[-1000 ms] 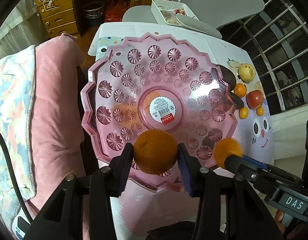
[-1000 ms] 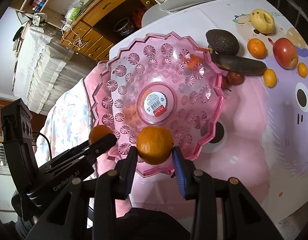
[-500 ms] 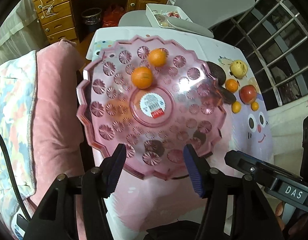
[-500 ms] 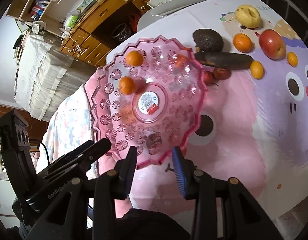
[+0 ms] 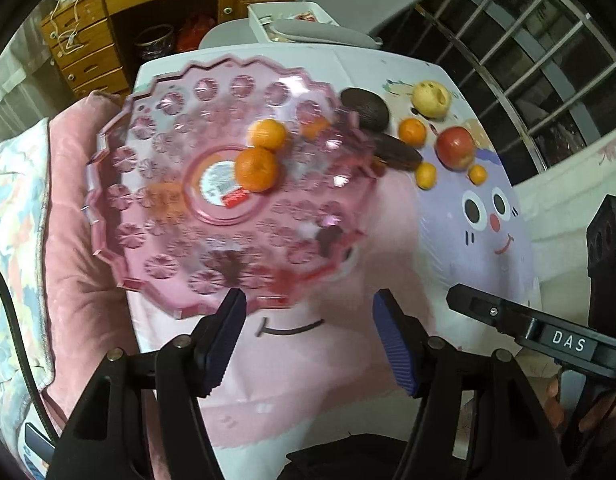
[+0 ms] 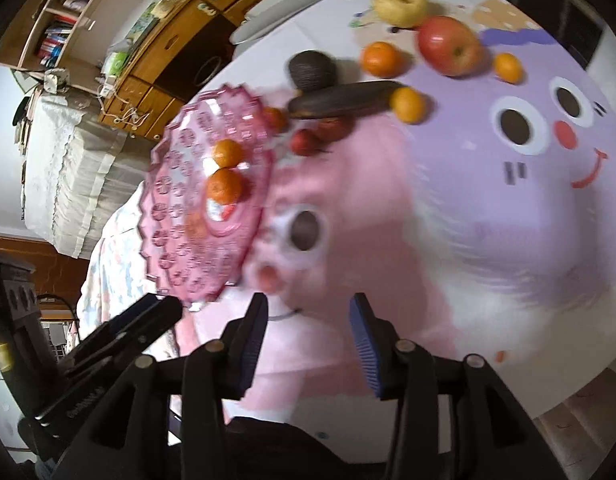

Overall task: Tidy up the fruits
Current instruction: 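Move both tools away from the bowl toward the remaining fruits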

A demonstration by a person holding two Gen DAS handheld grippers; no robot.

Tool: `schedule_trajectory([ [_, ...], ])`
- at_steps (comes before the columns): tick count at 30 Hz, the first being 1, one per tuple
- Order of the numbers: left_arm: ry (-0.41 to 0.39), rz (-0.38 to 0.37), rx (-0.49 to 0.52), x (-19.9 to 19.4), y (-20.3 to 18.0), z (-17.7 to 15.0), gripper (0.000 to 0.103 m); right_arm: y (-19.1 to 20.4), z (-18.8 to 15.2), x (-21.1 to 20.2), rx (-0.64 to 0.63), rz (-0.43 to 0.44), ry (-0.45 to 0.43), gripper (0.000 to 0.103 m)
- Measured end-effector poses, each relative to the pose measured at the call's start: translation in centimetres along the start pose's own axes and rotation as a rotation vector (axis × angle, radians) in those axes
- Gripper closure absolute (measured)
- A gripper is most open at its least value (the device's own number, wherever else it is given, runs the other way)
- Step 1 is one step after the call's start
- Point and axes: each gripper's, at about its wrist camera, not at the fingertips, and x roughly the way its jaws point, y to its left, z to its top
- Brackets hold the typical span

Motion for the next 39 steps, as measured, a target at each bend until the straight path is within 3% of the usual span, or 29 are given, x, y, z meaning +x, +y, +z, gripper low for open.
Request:
schedule_trajectory([
  [8,0.023,0.013,0.007,1.7,-7.1,1.0,0.032,-7.4,1.5,-2.8,-0.012,-0.068,0.005,0.056],
  [13,0.015,0.022,-0.001,2.7,-11.3,2.4,0.022,-10.7,3.4,-4.7,-0.063,-0.108,-0.004,0.056],
  [18,-0.011,0.038,-0.016,3.8,-14.7,4.0,0.021,-13.4,5.8,-6.5,-0.125,-0.132,-0.032,0.045],
  [28,-0.064,0.089,-0.086,5.5,-16.9,6.9,0.021,-15.2,10.6,-8.3,-0.279,-0.166,-0.144,0.044],
  [39,-0.074,0.068,-0.159,10.4,-17.1,10.1,0.021,-14.9,13.5,-6.1,-0.494,-0.181,-0.297,0.044],
])
